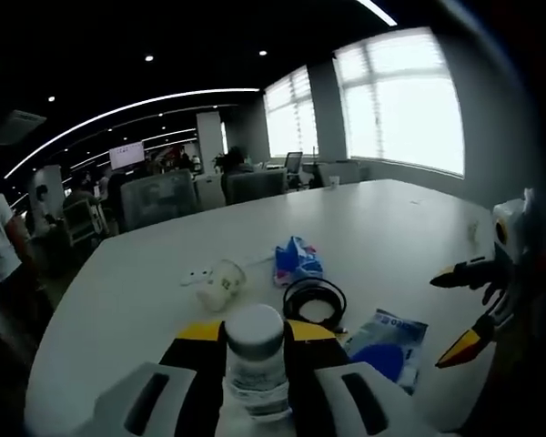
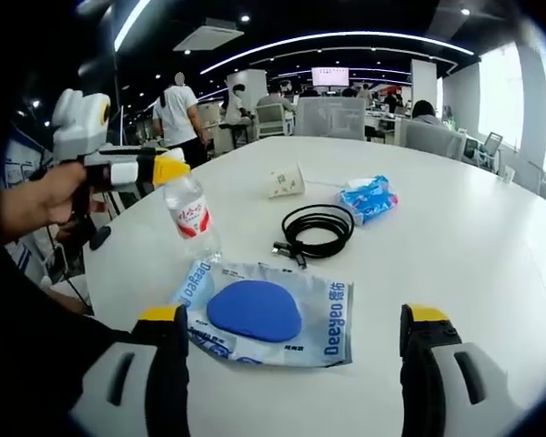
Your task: Arrange the tabletop items into an orderly group along one side of the table until the central work area is clear of visible clutter.
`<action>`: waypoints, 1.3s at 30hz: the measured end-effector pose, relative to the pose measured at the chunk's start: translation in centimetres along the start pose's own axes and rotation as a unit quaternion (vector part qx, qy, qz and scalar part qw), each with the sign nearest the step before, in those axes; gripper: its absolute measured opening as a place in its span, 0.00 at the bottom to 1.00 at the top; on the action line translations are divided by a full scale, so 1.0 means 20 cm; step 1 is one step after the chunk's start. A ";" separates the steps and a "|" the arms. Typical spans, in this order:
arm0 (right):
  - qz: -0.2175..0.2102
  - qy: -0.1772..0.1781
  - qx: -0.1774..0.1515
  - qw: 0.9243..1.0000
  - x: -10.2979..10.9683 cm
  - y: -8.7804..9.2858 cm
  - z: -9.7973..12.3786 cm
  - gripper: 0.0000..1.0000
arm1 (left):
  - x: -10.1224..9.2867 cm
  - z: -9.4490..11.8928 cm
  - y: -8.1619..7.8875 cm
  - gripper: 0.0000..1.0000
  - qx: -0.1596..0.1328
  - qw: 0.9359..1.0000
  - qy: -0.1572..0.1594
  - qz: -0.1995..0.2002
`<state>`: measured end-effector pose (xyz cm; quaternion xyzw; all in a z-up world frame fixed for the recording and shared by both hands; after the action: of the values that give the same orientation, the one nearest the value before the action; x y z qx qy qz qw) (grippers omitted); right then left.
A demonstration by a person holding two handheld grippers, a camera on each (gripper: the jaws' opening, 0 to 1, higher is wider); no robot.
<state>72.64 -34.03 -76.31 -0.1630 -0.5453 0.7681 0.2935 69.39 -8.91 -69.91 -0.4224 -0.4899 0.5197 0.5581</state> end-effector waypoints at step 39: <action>-0.001 0.026 -0.020 0.999 -0.03 -0.04 -0.01 0.91 | 0.17 -0.05 -0.09 0.19 0.001 0.995 0.096 0.034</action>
<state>73.39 -34.14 -75.67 -0.1878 -0.5528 0.7523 0.3053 70.62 -5.58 -67.95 -0.4861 -0.4195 0.4957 0.5848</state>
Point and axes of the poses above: the point that each gripper's makers call its tool centre point, and the gripper's own axes: z roughly backward along the fingers, x roughly to its left, y roughly out of its underside, the point moved 6 cm from there along z, roughly backward along the fingers, and after that the axes turned 14 degrees about -x, right-handed, at the moved point
